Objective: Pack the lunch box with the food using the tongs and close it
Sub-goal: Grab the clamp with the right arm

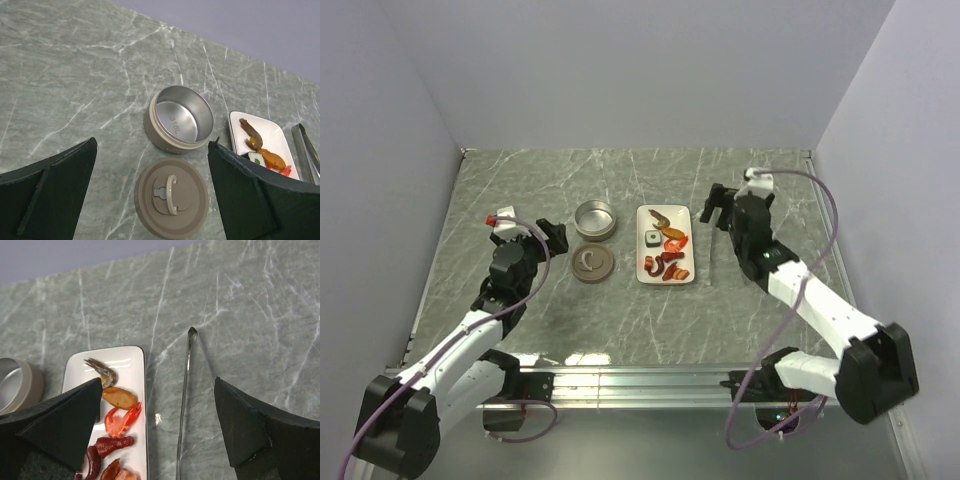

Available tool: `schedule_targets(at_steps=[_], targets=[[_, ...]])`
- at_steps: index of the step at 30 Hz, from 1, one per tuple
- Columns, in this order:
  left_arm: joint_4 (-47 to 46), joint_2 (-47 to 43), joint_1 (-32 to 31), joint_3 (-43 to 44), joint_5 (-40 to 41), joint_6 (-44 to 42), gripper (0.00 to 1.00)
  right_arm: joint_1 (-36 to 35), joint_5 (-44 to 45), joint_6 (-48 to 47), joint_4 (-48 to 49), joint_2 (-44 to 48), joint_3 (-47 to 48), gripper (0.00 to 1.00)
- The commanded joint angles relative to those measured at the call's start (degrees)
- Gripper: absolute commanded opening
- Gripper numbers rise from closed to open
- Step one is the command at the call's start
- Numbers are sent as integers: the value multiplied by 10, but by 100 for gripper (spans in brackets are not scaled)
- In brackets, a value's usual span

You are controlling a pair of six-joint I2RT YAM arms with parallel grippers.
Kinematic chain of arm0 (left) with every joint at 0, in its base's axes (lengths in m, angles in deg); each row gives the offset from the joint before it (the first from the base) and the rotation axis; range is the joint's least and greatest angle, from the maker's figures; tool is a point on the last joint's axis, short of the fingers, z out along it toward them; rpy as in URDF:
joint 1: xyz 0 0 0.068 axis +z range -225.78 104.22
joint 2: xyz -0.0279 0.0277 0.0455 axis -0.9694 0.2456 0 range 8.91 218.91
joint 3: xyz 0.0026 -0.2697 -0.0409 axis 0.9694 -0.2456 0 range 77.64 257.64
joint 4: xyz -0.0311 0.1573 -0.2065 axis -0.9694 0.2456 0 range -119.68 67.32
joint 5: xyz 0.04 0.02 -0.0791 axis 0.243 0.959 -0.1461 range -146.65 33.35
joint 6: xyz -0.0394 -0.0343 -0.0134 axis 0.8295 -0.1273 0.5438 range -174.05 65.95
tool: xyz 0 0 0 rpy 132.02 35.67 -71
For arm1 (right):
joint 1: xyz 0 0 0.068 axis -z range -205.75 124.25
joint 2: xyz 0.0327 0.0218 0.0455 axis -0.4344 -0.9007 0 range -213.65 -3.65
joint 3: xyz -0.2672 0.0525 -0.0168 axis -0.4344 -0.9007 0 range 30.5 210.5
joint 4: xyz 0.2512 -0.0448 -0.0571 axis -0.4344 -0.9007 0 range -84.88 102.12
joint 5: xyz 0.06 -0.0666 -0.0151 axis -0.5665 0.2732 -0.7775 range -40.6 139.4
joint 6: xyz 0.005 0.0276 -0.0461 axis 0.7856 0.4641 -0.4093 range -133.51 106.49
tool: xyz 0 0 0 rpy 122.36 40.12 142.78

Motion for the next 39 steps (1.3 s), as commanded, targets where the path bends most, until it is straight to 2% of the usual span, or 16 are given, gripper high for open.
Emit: schedule_targets(at_steps=[1,9,19,24,29,34,39], targets=[[-7,8,2,29,-26,4,99,14,0,10,-118,-80,88,100],[-8,29,2,37,-39,2,99,64,-53,7,-192,-267,188,96],[-7,38,4,41,-42,3,99,98,-116,-10,-232,-371,256,87],[-8,37,4,40,-47,3,99,101,-125,-19,-261,-412,291,85],[-9,35,5,38,-51,3,99,102,-122,-24,-305,-453,339,79],[-11,33,5,37,-55,2,99,106,-116,-24,-323,-467,355,63],[-12,30,6,36,-59,1,99,105,-123,-28,-370,-503,401,57]])
